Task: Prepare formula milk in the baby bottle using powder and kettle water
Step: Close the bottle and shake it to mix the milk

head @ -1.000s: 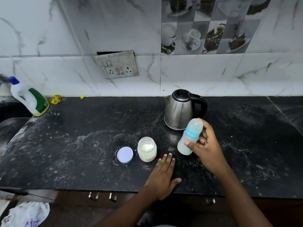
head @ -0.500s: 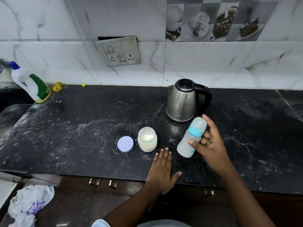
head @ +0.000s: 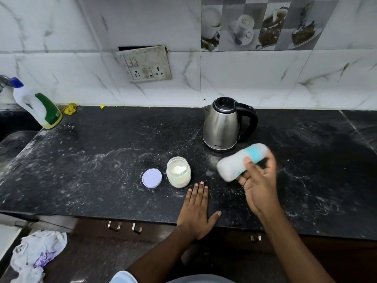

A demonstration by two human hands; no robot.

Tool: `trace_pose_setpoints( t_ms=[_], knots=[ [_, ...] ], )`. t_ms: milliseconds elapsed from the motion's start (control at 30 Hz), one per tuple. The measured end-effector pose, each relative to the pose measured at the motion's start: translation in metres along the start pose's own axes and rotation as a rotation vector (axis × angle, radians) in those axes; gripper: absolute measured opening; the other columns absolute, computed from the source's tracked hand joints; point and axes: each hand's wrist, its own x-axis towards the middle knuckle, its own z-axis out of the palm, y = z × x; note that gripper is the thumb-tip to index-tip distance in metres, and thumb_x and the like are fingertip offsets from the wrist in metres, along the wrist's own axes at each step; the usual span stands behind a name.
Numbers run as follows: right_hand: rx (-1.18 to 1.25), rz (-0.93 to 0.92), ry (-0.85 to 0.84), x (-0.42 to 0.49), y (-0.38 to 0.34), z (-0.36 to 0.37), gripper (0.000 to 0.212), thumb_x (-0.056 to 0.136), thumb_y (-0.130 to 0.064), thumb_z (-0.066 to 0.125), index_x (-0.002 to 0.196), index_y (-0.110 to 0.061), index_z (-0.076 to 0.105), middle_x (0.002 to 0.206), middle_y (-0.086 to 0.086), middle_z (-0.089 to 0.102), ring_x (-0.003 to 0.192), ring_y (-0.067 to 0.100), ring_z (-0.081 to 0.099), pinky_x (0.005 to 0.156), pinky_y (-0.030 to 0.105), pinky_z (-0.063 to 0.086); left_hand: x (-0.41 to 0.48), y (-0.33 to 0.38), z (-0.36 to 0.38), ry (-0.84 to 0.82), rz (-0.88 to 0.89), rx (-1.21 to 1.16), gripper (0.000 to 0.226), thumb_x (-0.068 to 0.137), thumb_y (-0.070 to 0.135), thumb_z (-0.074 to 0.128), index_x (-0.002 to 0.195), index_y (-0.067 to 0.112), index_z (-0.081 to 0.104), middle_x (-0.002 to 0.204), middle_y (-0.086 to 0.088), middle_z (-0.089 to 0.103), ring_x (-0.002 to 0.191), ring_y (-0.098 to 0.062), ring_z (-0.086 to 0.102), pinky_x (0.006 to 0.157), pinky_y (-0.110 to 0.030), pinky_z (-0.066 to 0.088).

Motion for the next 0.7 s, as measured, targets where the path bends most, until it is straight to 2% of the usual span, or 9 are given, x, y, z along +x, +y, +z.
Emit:
trace_pose_setpoints(
  t_ms=[100,233,333,367,400,467,533,600,700],
  knots=[
    [-0.194,0.057,-0.206,-0.006,-0.003,0.002,0.079,0.078,-0.022,0.09,0.144,-0.041,0.05,0.115,0.014,0.077,0.1,0.029,0.074,0.084,0.056,0.055,0.001,0.001,-0.001,0.001,-0.004,0.004,0.1,0.102,0.077,0.009,0.171,0.007,-0.006,0.18,-0.015,-0.014,0.165,-0.027,-0.024,0.133,-0.045,-0.017],
    [0.003,-0.043,0.011,0.007,-0.014,-0.001,0.072,0.087,-0.016,0.078,0.149,-0.029,0.042,0.119,0.005,0.077,0.117,0.029,0.071,0.083,0.048,0.061,0.0,0.0,0.002,0.006,-0.011,0.008,0.1,0.102,0.079,0.007,0.171,0.007,-0.01,0.179,-0.012,-0.021,0.164,-0.026,-0.027,0.132,-0.044,-0.017],
    [-0.209,0.022,-0.242,0.0,-0.017,0.005,0.083,0.077,-0.027,0.092,0.146,-0.042,0.047,0.119,0.014,0.076,0.102,0.026,0.076,0.078,0.041,0.062,0.002,0.0,0.004,-0.003,-0.011,0.015,0.101,0.102,0.079,0.007,0.171,0.006,-0.005,0.18,-0.015,-0.013,0.167,-0.028,-0.019,0.131,-0.045,-0.017],
    [-0.211,0.022,-0.264,0.0,-0.019,0.007,0.086,0.073,-0.031,0.095,0.145,-0.043,0.049,0.119,0.015,0.076,0.102,0.025,0.076,0.076,0.037,0.062,0.002,-0.001,0.005,0.006,-0.012,0.016,0.101,0.102,0.079,0.007,0.171,0.006,-0.005,0.18,-0.015,-0.013,0.167,-0.028,-0.02,0.131,-0.045,-0.017],
    [-0.153,0.005,-0.204,0.002,-0.021,0.007,0.087,0.071,-0.033,0.096,0.144,-0.043,0.05,0.121,0.015,0.075,0.105,0.026,0.075,0.075,0.036,0.063,0.001,-0.001,0.005,0.012,-0.01,0.014,0.101,0.102,0.079,0.007,0.171,0.007,-0.007,0.18,-0.013,-0.016,0.166,-0.027,-0.023,0.131,-0.044,-0.018],
    [-0.062,-0.059,-0.085,0.009,-0.023,0.003,0.083,0.078,-0.023,0.091,0.146,-0.04,0.047,0.124,0.014,0.074,0.114,0.029,0.072,0.08,0.041,0.062,0.001,-0.002,0.006,0.015,-0.006,0.006,0.1,0.102,0.08,0.007,0.171,0.008,-0.01,0.178,-0.011,-0.021,0.164,-0.025,-0.028,0.131,-0.043,-0.018],
    [-0.14,-0.042,-0.197,0.008,-0.023,0.006,0.085,0.081,-0.011,0.086,0.149,-0.04,0.044,0.123,0.015,0.074,0.114,0.032,0.072,0.083,0.041,0.062,0.001,-0.001,0.006,0.01,-0.013,0.014,0.101,0.102,0.08,0.006,0.171,0.007,-0.007,0.179,-0.011,-0.017,0.165,-0.026,-0.025,0.131,-0.043,-0.018],
    [-0.202,-0.025,-0.321,0.006,-0.02,0.007,0.088,0.08,-0.01,0.088,0.151,-0.038,0.044,0.124,0.018,0.074,0.115,0.036,0.072,0.086,0.041,0.062,0.001,-0.002,0.006,0.003,-0.011,0.02,0.102,0.102,0.08,0.005,0.172,0.007,-0.003,0.18,-0.013,-0.014,0.166,-0.026,-0.023,0.131,-0.044,-0.018],
    [-0.034,-0.072,-0.109,0.01,-0.026,0.008,0.086,0.082,-0.01,0.084,0.152,-0.034,0.04,0.123,0.014,0.074,0.115,0.032,0.071,0.083,0.043,0.062,0.002,-0.002,0.007,0.018,-0.008,0.003,0.102,0.101,0.082,0.004,0.171,0.009,-0.009,0.179,-0.01,-0.022,0.163,-0.024,-0.03,0.131,-0.043,-0.017]
  ],
)
